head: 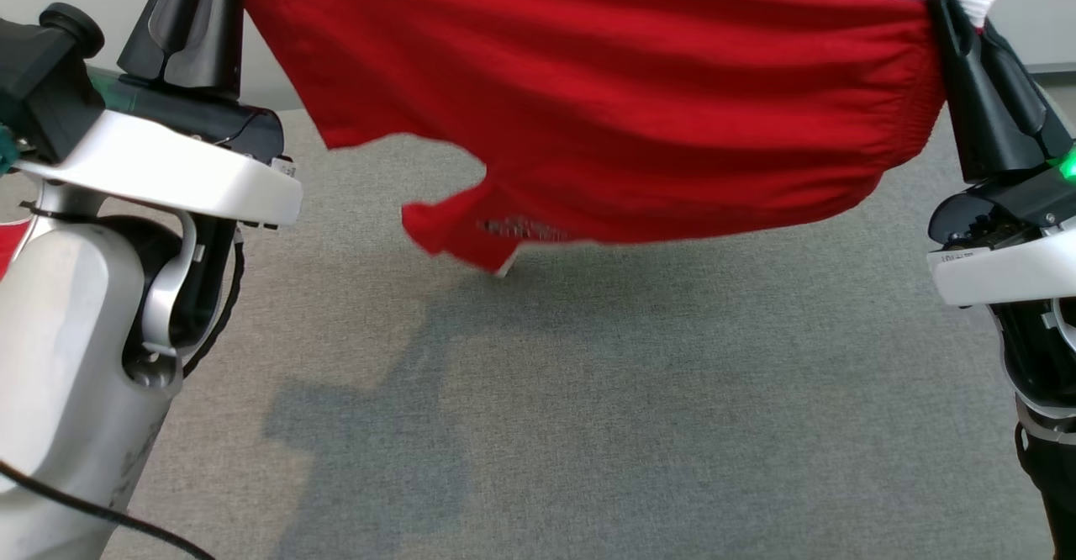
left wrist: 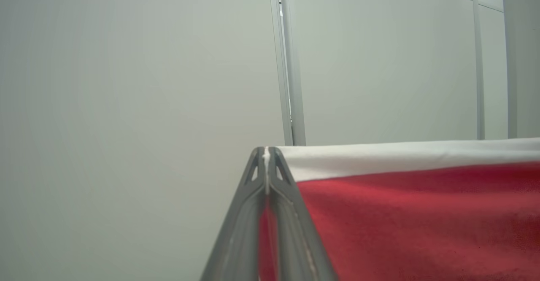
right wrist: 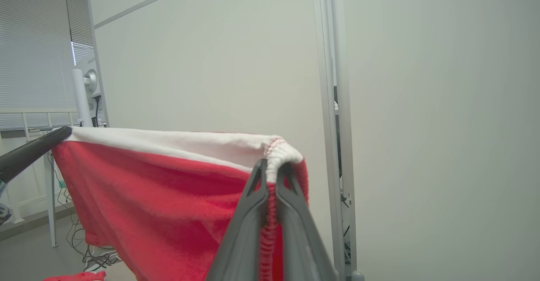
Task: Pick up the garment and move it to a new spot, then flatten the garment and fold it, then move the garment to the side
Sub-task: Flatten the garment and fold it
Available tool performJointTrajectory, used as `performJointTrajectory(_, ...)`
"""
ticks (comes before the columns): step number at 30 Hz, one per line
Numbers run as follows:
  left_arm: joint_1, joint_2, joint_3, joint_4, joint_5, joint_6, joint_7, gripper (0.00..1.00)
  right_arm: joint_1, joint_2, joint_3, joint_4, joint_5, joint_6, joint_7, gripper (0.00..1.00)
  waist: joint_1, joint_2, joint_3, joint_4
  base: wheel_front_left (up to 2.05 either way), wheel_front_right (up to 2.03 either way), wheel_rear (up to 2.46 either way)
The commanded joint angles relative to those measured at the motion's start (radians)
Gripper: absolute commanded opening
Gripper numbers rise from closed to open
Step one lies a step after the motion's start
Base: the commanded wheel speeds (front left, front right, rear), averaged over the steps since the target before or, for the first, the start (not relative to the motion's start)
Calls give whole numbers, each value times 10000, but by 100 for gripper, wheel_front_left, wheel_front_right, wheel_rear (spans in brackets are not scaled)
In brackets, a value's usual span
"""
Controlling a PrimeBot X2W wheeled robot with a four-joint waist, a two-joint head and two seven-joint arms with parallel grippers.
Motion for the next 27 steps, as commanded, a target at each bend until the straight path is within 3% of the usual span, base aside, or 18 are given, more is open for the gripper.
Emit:
performJointTrajectory(1,157,121,66,-179,25,114,100,0,26,48,-61,-28,-21,2,-7,0,0,0,-58,52,0,0,0)
performJointTrajectory(8,369,365,109,-947,114,394,449,0,-8,223,-175,169,81,2,87,0,0,0,69,88,0,0,0)
performJointTrajectory(14,-343,180,-109,-545,-24,85,593,0,-717,128,177,994,227,3,43,0,0,0,547,90,0,0,0)
performJointTrajectory(18,-1433,-133,-384,644,-35,-404,624,0,-1803,-109,468,2072,242,3,-283,0,0,0,1067,162,0,0,0)
performJointTrajectory(27,-5072,-866,-714,4831,483,-1515,13,0,-5593,240,1590,5410,501,2,-1656,0,0,0,2336,47,0,0,0)
